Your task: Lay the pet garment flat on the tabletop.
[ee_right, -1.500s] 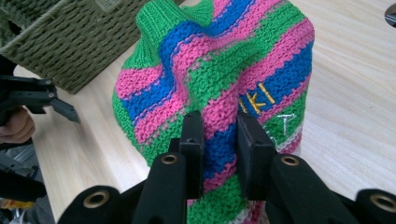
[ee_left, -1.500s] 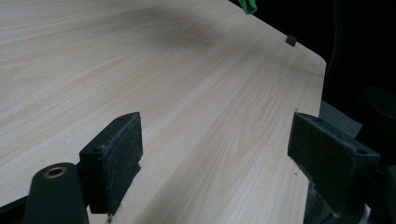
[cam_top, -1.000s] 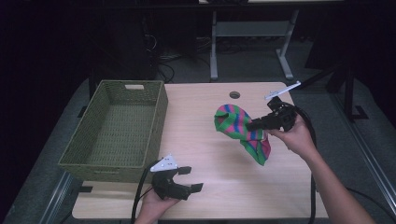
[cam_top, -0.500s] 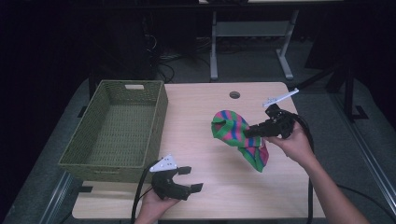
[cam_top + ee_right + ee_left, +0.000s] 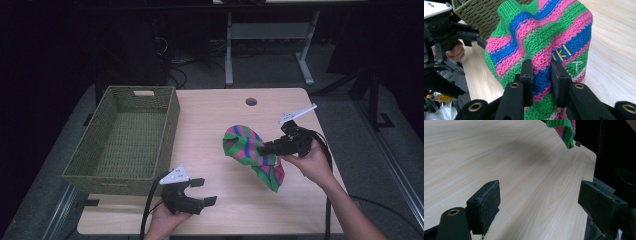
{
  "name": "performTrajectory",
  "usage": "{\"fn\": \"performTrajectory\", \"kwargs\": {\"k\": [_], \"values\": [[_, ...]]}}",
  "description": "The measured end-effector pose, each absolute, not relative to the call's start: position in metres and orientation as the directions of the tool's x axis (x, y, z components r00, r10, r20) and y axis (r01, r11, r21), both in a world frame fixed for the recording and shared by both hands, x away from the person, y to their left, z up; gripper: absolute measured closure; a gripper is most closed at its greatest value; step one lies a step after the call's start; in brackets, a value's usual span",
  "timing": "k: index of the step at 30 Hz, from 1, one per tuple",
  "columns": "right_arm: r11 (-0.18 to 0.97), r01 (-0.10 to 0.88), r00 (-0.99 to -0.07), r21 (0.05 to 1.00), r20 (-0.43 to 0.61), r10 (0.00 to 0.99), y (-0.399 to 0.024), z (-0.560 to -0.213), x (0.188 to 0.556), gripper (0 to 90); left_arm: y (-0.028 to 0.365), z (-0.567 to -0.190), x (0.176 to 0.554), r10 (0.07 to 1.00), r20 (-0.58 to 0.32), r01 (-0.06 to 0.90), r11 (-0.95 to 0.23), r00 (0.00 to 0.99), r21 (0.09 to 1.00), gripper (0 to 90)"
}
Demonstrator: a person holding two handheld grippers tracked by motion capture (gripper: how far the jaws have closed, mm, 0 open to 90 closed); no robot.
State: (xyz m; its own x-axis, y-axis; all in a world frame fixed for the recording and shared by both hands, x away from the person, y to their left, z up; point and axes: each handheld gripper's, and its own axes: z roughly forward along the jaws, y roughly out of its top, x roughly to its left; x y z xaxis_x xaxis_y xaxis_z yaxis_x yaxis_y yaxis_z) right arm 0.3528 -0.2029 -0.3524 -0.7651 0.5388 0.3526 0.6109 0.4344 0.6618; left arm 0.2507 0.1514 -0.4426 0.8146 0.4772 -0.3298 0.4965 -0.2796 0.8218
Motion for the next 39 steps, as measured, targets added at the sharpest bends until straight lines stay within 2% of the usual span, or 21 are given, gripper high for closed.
{"fn": "performTrajectory", "kwargs": {"k": [19,39], "values": [[0.45,0.617,-0.764,0.646,0.354,0.539,-0.197,-0.377,0.342,73.7,0.151,-0.442,0.25,0.474,-0.332,0.496,-0.275,0.815,0.824,17.8],[0.522,0.639,-0.761,0.566,0.364,0.537,-0.169,-0.419,0.337,72.7,0.152,-0.443,0.25,0.47,-0.328,0.493,-0.287,0.819,0.821,17.8]]}}
